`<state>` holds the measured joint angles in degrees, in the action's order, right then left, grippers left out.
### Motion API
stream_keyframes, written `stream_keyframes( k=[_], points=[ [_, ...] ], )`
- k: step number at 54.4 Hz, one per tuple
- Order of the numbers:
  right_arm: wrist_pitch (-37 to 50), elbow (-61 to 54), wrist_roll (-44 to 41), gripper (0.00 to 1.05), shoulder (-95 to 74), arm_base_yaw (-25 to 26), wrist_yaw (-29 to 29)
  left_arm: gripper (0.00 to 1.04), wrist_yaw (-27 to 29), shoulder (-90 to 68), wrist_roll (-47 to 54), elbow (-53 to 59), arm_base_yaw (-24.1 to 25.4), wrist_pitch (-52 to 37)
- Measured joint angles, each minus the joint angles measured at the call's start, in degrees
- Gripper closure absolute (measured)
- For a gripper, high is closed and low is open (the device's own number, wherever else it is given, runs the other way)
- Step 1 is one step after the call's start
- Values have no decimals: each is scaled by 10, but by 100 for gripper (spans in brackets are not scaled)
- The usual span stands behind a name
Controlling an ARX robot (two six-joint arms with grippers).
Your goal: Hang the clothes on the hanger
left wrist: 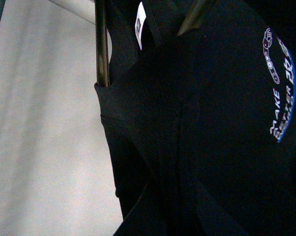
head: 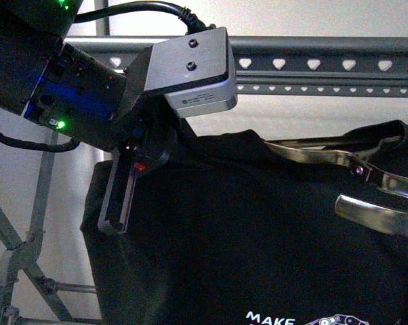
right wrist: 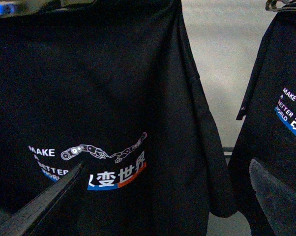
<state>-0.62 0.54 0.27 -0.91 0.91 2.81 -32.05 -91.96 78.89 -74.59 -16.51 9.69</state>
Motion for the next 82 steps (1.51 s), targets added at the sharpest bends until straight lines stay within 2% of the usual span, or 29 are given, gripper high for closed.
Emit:
stream_keyframes(
  k=[1,2,4,8,11,16,24,27,32,37,46,53,66,80,82],
  points=[
    [-3,6,0,7,-13,16,49,101,0,0,1,0,0,0],
    [9,17,-6,7,-55,54,138,101,1,0,1,0,1,0],
    [54,38,-21,7,-132,107,241,101,4,0,2,0,2,0],
    [142,87,-69,7,-259,174,345,101,3,0,3,0,-1,0],
    [199,137,-116,7,-355,193,388,101,3,0,6,0,-3,0],
    [231,209,-210,7,-472,188,394,101,3,0,6,0,0,0],
    [206,356,-506,7,-672,142,376,101,5,-1,7,0,3,0],
    [190,385,-584,7,-700,130,376,101,5,-1,7,0,2,0],
    [167,433,-703,7,-746,112,371,101,5,-1,7,0,0,0],
    [149,478,-767,7,-784,95,355,101,4,-1,7,0,0,0],
    [138,547,-794,7,-836,75,327,101,4,-1,7,0,2,0],
    [127,614,-780,9,-895,63,289,101,4,-1,7,0,2,0],
    [139,686,-746,45,-979,51,246,101,5,-1,7,0,2,0],
    [150,683,-707,83,-985,45,251,101,6,-1,7,0,2,0],
    [145,675,-711,86,-980,45,258,96,6,-1,7,0,2,0]
  ],
)
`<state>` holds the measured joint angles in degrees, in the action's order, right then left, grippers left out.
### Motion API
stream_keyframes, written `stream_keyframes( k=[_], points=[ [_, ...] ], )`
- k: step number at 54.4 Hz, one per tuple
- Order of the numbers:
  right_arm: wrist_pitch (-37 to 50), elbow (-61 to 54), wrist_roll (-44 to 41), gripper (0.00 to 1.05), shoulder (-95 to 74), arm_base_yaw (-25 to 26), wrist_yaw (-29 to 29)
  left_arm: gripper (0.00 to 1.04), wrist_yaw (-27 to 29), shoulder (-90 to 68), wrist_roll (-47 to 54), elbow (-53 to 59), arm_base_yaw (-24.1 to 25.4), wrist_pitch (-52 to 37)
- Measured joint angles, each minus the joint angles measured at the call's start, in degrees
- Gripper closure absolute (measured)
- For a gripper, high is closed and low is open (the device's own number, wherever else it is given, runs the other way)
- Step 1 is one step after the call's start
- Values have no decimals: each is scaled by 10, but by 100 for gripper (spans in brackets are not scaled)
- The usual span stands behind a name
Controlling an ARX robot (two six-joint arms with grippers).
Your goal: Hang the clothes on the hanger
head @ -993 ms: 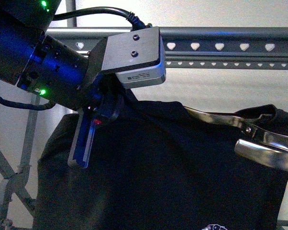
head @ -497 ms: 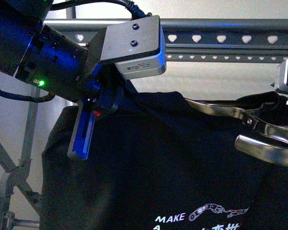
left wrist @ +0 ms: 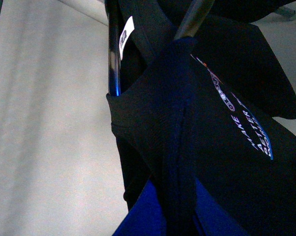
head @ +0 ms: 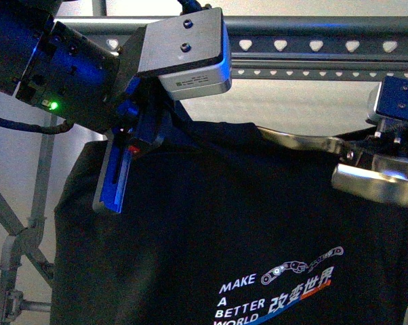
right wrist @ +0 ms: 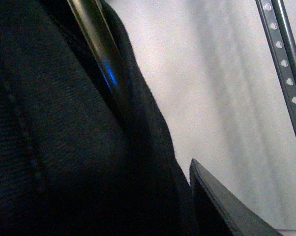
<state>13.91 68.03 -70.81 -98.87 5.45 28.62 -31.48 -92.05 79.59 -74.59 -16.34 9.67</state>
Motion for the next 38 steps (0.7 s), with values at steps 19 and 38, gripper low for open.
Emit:
stream_keyframes(
  k=[19,38],
  points=[
    [-35,-161,-2,94,50,7,32,44,-6,0,1,-4,0,-3],
    [-22,-263,107,95,115,72,84,7,-57,-5,-100,32,6,-134]
  ],
)
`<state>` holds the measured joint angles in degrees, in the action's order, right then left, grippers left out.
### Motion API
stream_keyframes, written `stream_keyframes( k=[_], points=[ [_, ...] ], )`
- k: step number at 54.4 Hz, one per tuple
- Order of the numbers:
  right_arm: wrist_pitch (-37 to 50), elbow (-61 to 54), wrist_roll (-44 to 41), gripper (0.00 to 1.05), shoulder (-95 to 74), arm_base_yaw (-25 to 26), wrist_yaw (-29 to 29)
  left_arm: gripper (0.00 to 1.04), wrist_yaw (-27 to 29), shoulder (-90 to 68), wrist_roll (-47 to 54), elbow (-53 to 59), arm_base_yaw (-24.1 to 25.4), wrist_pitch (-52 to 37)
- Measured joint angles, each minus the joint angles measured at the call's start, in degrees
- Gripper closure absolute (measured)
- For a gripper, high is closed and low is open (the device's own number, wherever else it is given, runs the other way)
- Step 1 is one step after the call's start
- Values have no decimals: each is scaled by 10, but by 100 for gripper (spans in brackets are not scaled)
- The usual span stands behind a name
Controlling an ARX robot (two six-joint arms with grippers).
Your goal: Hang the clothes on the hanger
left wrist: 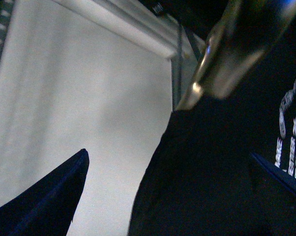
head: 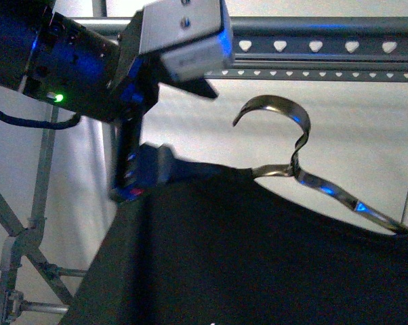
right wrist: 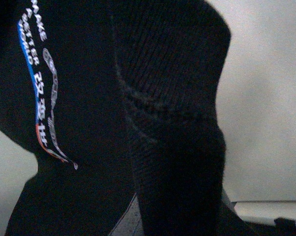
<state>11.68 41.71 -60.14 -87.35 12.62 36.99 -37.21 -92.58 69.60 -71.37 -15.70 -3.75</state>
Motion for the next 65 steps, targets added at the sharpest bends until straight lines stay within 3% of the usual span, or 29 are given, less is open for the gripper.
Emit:
stream_keyframes(
  k=[4,8,10,15,20,26,30,36,41,60,65],
  points=[
    [-2,-13,44,95,31,19,16,6,-6,-10,-168,53,4,-191],
    [-27,-25,115,95,90,45,40,7,32,-34,-473,82,13,-449],
    [-52,-25,169,95,123,58,39,7,56,-31,-627,81,20,-527],
    [-107,-16,250,95,174,76,40,7,92,-7,-836,71,29,-545],
    [-166,26,339,95,201,82,38,7,132,12,-924,59,29,-492],
    [-197,80,414,95,182,74,12,7,157,18,-954,57,29,-431],
    [-217,124,466,95,153,69,-9,7,168,24,-952,69,28,-439],
    [-228,191,543,95,94,59,-43,26,412,116,-834,105,11,-229],
    [-232,232,582,95,52,52,-60,40,489,196,-763,187,19,-191],
    [-249,275,614,95,-6,26,-94,99,449,328,-705,443,75,-285],
    [-223,242,617,95,-3,19,-96,101,440,359,-701,485,85,-300]
  ],
)
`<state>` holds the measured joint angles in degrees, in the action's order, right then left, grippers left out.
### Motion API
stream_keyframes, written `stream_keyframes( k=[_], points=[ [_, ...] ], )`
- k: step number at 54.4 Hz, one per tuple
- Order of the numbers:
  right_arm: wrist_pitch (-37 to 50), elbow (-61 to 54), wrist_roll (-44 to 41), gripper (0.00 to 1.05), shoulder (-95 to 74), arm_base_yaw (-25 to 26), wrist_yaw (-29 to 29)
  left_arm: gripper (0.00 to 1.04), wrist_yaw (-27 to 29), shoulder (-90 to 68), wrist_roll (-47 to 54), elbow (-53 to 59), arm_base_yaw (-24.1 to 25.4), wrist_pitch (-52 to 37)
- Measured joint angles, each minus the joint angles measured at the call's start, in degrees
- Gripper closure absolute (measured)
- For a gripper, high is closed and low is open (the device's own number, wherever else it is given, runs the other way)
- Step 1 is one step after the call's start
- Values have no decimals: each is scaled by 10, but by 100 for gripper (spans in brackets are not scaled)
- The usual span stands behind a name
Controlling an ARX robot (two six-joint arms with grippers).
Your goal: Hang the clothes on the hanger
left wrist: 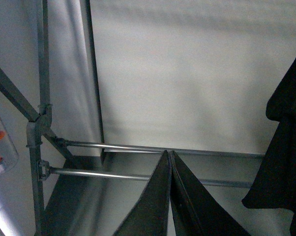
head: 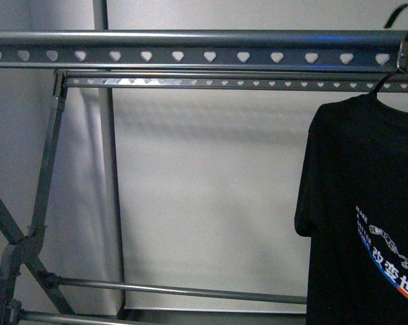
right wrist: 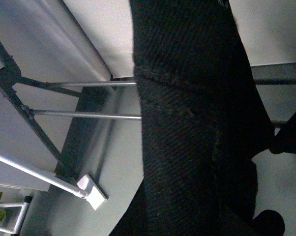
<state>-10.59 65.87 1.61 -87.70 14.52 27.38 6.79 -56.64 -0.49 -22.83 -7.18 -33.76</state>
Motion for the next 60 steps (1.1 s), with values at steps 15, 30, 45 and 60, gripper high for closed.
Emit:
stream_keyframes(
  k=[15,30,45,60],
  points=[
    [141,-158,30,83,52,-36,-10,101,-62,98,3,112,52,-12],
    [406,-299,6,33,255,-28,-118,101,-67,180,4,167,71,16],
    [95,-416,3,29,686,-125,-259,101,-66,271,4,199,71,74],
    [73,-532,-14,81,780,-143,-272,101,-67,334,4,218,71,104]
  ],
)
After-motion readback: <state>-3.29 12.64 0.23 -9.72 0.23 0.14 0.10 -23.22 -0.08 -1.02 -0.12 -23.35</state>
